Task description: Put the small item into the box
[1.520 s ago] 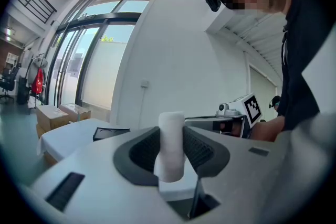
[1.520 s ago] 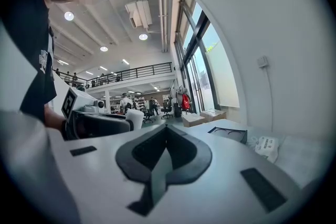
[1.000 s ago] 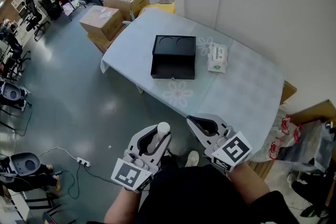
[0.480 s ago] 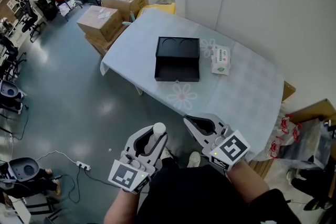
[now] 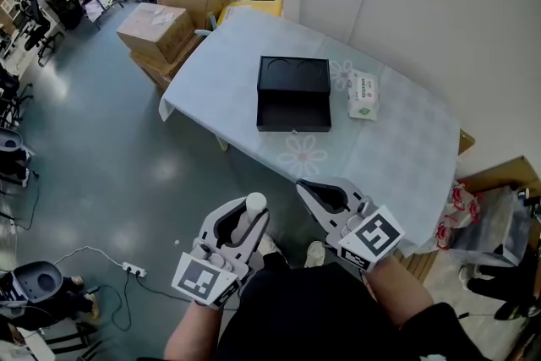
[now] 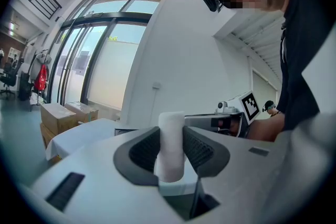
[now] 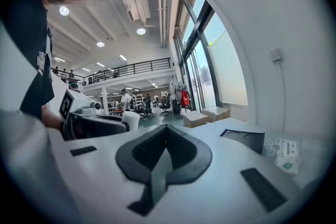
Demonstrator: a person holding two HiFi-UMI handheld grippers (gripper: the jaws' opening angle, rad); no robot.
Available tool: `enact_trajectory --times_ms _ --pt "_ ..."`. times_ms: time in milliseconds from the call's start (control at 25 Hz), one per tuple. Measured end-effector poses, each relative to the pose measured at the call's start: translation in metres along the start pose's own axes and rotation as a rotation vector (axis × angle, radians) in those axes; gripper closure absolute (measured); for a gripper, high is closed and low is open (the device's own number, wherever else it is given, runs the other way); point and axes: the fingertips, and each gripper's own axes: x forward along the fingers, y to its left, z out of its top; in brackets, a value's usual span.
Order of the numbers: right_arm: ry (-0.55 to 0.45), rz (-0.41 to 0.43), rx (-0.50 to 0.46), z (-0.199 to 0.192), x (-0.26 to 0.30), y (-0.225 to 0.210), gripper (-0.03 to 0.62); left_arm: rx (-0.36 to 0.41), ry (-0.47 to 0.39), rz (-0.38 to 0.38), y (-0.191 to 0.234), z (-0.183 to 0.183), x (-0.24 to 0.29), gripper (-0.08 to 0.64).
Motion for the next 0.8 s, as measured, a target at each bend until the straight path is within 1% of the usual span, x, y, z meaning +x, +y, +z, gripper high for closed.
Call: enact_trajectory --times_ms 240,520,800 --pt "-0.005 -0.026 0.007 0.003 0.034 0.000 0.583 0.002 0.005 -0.014 0.035 0.003 -0.007 0.426" --pt "-0.020 -0.070 0.006 0.007 0.070 0.001 0.583 -0.002 0.010 -0.047 0.069 0.002 -0.020 0.426" --pt "-0.032 -0.124 0.001 0.014 0.084 -0.002 0.583 0.005 -0.010 -0.060 0.095 0.009 -0.027 0.426"
